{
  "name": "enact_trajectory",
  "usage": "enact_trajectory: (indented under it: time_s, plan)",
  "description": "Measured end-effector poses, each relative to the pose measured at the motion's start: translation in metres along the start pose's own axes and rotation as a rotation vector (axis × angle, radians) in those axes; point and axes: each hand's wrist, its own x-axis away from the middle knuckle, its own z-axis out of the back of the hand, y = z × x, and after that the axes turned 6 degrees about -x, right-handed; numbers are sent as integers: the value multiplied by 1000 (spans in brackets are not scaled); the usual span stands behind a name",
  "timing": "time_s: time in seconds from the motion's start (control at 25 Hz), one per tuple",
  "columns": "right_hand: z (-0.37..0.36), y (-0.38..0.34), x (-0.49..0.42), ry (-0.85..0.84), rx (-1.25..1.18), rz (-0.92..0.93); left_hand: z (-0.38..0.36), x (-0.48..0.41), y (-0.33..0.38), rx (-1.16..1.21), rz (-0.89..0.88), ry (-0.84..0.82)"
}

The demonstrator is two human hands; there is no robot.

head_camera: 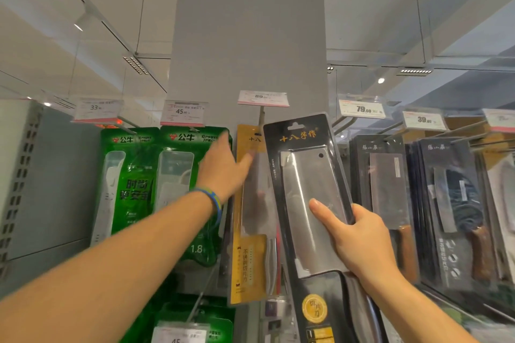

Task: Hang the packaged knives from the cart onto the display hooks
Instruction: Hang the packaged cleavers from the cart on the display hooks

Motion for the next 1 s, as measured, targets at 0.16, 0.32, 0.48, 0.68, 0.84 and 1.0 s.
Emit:
enact_trajectory:
  time_s: [0.16,0.32,0.48,0.68,0.84,1.0]
  plan:
    - [-7,-1,4,29,-1,37,61,-50,36,-215,-471,299]
    - [-23,-5,8,24,-35,49,81,-78,47,-472,-637,161]
    - [-42,-13,-1,9,-72,104,82,-83,48,-412,-619,161]
    - [-67,-27,-10,24,-124,112,79,-84,47,-405,-631,191]
    - [-83,-18,-1,-23,-127,82,82,-83,49,-445,-641,195]
    - [-83,-7,14,-30,-96,12,85,-83,52,-503,-659,172]
